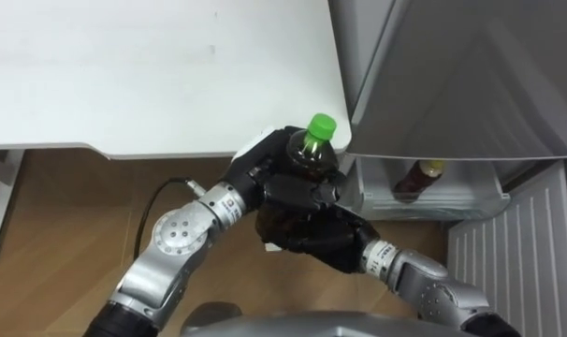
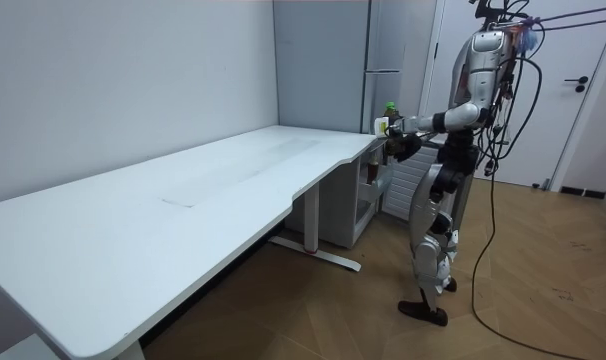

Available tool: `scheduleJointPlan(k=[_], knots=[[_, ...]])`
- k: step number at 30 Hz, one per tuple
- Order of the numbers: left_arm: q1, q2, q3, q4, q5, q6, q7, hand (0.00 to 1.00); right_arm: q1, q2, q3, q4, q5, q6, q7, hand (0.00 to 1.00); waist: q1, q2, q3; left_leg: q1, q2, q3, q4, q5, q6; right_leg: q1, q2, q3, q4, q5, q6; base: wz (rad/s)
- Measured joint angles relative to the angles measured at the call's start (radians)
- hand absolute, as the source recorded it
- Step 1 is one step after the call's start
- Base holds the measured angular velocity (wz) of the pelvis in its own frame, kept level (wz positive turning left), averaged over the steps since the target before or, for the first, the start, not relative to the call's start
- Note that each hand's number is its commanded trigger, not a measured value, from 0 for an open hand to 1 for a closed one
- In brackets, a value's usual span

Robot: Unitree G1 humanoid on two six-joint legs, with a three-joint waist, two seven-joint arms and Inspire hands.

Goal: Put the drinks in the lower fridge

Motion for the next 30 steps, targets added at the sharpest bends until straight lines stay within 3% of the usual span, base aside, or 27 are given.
scheduleJointPlan(k=[9,20,21,22,23,30], knots=[[-0.001,-0.003,0.012,0.000,0.001,0.009,0.004,1.00,0.000,0.016,0.006,-0.003,0.001,-0.003,-0.028,1.00,-0.002,0.015,0.0079,0.000,0.001,0.006,-0.010,0.000,0.000,0.000,0.000,0.002,0.002,0.000,0.000,0.00],[-0.020,-0.010,0.013,0.002,0.000,0.030,0.003,1.00,-0.001,0.016,0.003,-0.003,0.005,-0.005,-0.031,1.00,-0.003,0.016,0.0119,-0.006,0.001,0.006,-0.014,0.000,0.000,-0.002,0.000,0.001,0.001,0.000,0.000,0.00],[-0.020,-0.012,0.014,0.002,0.000,0.031,0.003,0.62,-0.001,0.016,0.003,-0.003,0.005,-0.005,-0.031,1.00,-0.003,0.016,0.0122,-0.006,0.001,0.006,-0.015,0.000,0.000,-0.002,0.000,0.001,0.000,0.000,0.000,0.00],[-0.020,-0.013,0.015,0.002,0.000,0.031,0.003,0.53,-0.001,0.016,0.003,-0.003,0.005,-0.005,-0.031,1.00,-0.003,0.016,0.0122,-0.007,0.001,0.006,-0.014,0.000,0.000,-0.002,0.000,0.001,0.000,0.000,0.000,0.00],[-0.020,-0.014,0.016,0.003,0.000,0.032,0.003,0.00,-0.001,0.017,0.003,-0.003,0.006,-0.005,-0.031,1.00,-0.003,0.016,0.0123,-0.007,0.001,0.006,-0.014,0.000,0.000,-0.002,0.000,0.001,0.000,0.000,0.000,0.00],[-0.020,-0.013,0.020,0.003,0.000,0.032,0.000,0.00,-0.001,0.017,0.003,-0.002,0.006,-0.005,-0.030,1.00,-0.003,0.013,0.0143,-0.007,0.000,0.005,-0.014,0.000,0.000,-0.002,0.000,0.001,-0.001,0.001,0.000,0.00]])
